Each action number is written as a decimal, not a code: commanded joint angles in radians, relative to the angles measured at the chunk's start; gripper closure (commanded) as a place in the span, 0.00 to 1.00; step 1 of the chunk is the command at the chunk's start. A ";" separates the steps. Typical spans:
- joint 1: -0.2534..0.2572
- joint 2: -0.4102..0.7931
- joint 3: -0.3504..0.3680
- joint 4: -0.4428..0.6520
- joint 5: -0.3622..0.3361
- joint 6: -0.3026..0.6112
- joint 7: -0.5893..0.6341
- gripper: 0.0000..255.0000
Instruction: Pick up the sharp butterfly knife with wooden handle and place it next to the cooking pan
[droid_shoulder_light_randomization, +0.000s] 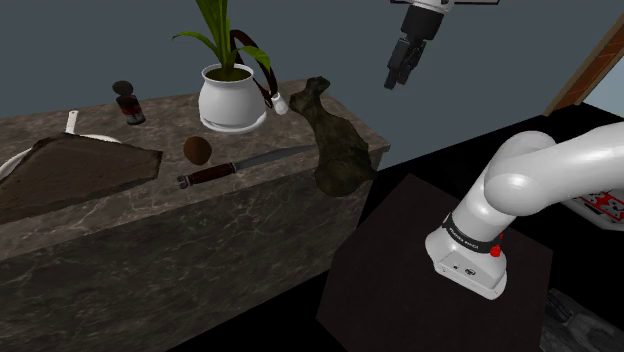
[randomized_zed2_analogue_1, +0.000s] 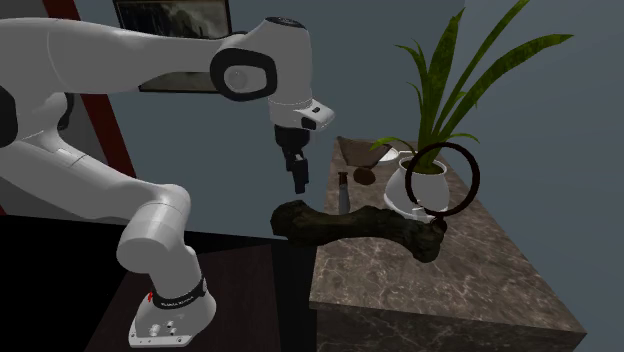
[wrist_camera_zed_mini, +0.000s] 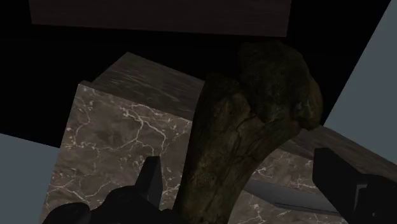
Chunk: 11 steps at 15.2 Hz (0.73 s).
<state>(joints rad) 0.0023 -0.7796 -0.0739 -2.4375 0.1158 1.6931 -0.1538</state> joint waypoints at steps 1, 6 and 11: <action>0.000 0.000 0.000 0.000 0.000 0.000 0.000 0.00; 0.072 0.176 0.019 0.040 -0.013 0.135 -0.122 0.00; 0.134 0.351 0.046 0.100 -0.027 0.250 -0.233 0.00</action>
<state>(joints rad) 0.1248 -0.4673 -0.0317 -2.3528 0.0931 1.9195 -0.3605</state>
